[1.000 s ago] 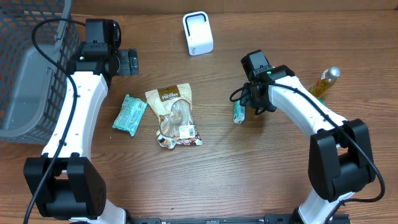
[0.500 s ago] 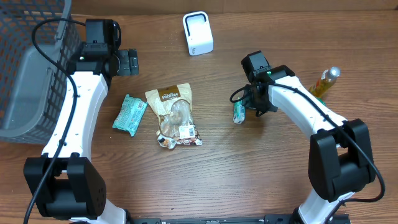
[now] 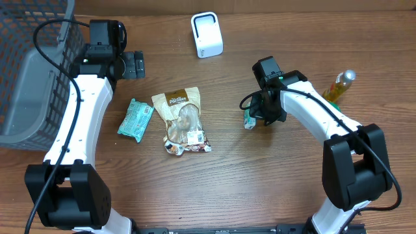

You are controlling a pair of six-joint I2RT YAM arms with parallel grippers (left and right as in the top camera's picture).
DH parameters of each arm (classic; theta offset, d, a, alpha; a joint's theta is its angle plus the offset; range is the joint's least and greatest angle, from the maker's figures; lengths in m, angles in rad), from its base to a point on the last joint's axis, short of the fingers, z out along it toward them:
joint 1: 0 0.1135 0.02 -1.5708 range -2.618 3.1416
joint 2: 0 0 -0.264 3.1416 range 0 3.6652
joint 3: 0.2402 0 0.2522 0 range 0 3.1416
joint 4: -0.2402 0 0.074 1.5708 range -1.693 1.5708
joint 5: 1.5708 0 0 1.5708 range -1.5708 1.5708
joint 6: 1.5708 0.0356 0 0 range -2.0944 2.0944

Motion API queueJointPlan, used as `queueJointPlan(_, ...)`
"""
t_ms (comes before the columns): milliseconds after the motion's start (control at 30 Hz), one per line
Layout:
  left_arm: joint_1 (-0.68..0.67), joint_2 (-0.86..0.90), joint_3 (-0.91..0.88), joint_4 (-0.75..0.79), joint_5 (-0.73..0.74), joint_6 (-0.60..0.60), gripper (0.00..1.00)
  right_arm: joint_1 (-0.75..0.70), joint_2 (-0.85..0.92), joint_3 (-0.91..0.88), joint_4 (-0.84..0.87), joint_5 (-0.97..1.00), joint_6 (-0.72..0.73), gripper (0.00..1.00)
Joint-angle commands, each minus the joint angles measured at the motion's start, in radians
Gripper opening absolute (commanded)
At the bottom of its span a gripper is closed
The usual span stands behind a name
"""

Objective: Scan the item barcode

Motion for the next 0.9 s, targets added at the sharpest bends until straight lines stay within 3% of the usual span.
queueJointPlan(0, -0.003, -0.018, 0.02, 0.003, -0.003, 0.023, 1.0, 0.006, -0.002, -0.008, 0.021, -0.109, 0.0, 0.05)
queueJointPlan(333, -0.003, -0.018, 0.02, 0.003, -0.003, 0.023, 1.0, 0.006, -0.002, -0.008, 0.042, -0.136, 0.0, 0.07)
queueJointPlan(867, -0.003, -0.018, 0.02, 0.003, -0.003, 0.023, 1.0, 0.006, -0.002, -0.008, 0.046, -0.142, -0.001, 0.24)
